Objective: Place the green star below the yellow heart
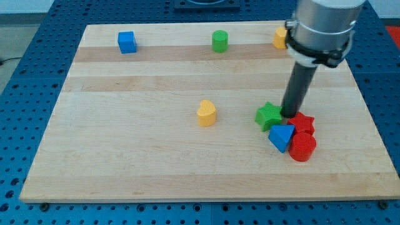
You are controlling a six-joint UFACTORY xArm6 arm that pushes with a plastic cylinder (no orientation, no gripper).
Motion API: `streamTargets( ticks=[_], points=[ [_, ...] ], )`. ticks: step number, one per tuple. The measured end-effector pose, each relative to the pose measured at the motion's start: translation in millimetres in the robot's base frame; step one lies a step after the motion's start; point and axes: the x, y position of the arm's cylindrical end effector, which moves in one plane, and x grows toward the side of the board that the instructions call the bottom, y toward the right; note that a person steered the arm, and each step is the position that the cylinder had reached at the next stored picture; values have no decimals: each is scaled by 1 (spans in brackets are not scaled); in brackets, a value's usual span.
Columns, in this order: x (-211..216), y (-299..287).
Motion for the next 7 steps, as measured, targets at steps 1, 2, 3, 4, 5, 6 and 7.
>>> streamTargets(
  ticks=[1,2,3,4,5,6,7],
  points=[
    [0,-45],
    [0,-64],
    [-1,-35],
    [12,-40],
    [12,-86],
    [12,-119],
    [12,-135]
  ],
)
